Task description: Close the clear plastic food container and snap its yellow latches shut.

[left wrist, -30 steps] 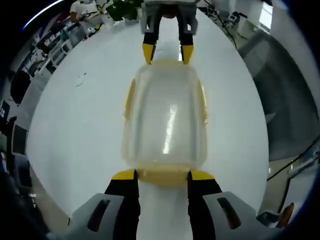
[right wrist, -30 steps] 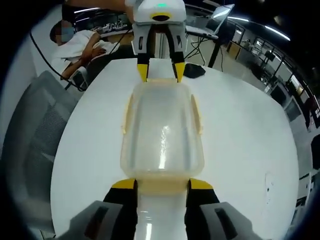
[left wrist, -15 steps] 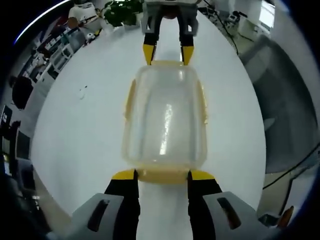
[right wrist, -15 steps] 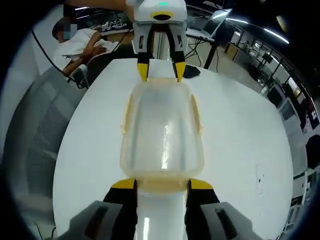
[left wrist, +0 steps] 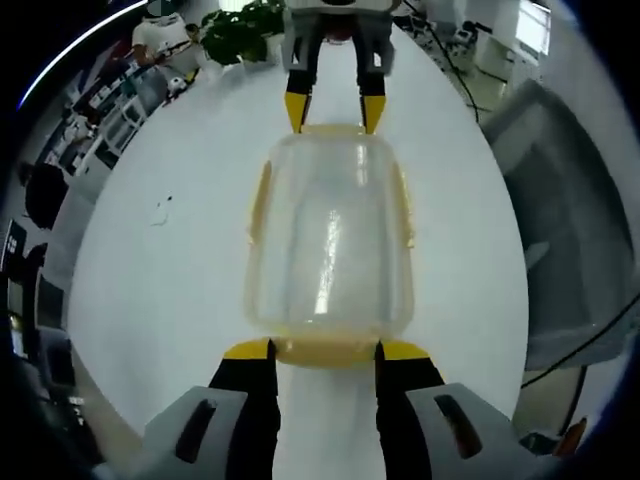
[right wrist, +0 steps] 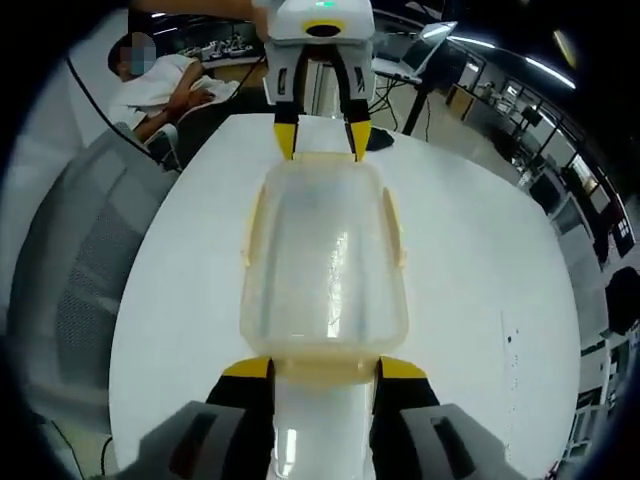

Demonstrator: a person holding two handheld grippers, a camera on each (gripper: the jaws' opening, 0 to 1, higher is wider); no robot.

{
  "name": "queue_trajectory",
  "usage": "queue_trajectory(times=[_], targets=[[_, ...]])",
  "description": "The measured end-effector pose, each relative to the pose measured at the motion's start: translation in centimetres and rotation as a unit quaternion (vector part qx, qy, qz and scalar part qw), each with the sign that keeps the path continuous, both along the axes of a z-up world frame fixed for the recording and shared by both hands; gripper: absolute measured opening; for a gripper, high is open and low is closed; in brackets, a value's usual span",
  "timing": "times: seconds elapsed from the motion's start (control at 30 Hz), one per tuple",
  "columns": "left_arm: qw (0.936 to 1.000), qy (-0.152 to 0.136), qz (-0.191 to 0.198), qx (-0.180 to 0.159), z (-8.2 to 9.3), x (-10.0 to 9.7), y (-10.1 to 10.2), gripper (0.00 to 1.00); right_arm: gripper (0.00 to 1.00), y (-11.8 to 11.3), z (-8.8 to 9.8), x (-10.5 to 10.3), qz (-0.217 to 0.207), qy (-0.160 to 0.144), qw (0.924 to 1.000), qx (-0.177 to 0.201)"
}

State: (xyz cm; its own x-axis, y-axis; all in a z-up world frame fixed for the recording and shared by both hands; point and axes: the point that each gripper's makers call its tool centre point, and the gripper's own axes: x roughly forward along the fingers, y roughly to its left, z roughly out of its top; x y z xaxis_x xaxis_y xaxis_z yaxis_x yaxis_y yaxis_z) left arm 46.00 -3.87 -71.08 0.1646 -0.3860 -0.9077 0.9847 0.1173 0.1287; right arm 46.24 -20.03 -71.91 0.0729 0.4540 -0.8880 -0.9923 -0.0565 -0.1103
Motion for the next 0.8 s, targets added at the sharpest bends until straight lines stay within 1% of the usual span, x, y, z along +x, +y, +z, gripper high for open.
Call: queue_trajectory(times=[0.4, 0.8], targets=[[1.0, 0.001, -0.001, -0.002, 0.2, 0.1, -1.3, 0.34, 0.34, -1.3, 0.1, 0.2, 0.0, -0.003, 1.0, -0.002], [1.0, 0.003, -0.005, -0.005, 0.2, 0.6, -2.9, 0.34, 0.34, -3.0, 0.3, 0.4, -0.006, 0.004, 1.0, 0.003]])
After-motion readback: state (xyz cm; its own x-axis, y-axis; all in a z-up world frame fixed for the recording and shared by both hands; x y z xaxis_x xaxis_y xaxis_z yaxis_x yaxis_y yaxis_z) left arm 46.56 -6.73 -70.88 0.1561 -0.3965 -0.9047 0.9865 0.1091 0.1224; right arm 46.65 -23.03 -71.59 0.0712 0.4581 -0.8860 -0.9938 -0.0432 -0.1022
